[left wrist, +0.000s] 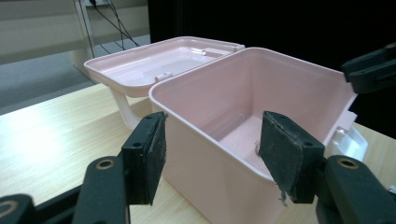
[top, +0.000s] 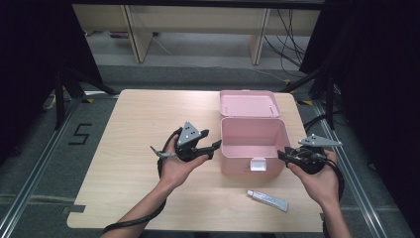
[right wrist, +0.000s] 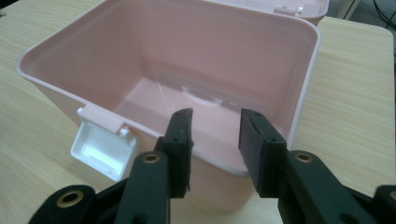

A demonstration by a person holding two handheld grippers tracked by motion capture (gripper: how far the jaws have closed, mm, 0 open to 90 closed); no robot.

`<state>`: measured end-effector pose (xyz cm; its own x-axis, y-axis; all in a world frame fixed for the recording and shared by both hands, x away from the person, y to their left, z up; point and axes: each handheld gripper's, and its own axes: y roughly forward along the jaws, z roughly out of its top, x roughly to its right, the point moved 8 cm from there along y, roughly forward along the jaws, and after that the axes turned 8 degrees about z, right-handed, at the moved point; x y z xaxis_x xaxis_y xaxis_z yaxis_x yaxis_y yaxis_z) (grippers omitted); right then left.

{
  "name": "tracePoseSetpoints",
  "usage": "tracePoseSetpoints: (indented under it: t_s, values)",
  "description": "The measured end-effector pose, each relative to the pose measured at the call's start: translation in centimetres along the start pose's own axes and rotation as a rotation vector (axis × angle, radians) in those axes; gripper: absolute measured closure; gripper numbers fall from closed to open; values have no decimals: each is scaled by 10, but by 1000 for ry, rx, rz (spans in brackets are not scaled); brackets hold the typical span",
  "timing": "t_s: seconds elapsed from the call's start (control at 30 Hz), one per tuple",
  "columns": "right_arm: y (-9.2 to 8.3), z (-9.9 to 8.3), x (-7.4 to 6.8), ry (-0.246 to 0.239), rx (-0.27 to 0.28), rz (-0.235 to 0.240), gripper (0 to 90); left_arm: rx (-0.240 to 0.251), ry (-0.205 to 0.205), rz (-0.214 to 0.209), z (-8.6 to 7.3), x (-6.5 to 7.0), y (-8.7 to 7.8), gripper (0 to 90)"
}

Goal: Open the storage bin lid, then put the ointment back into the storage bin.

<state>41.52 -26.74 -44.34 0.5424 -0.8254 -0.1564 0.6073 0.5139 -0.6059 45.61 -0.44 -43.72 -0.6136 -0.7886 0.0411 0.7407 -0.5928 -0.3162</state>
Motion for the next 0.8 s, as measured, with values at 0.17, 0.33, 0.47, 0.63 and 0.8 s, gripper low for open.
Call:
tracePoseSetpoints:
  t_s: [0.17,0.33,0.47,0.63,0.8]
  values:
    - [-6,2,-3,-13,44,10,647,-11,-1,0,-1,0,0,405]
    - [-16,5,-8,-6,58,4,645,-7,1,-2,3,0,0,405]
    - [-22,-1,-11,-10,56,9,647,-8,-7,0,3,-1,2,404]
    - [-34,-11,-15,-18,50,17,651,-20,-7,-1,2,-1,4,404]
    - [-42,-17,-16,-63,15,5,651,-21,-4,0,1,0,1,403]
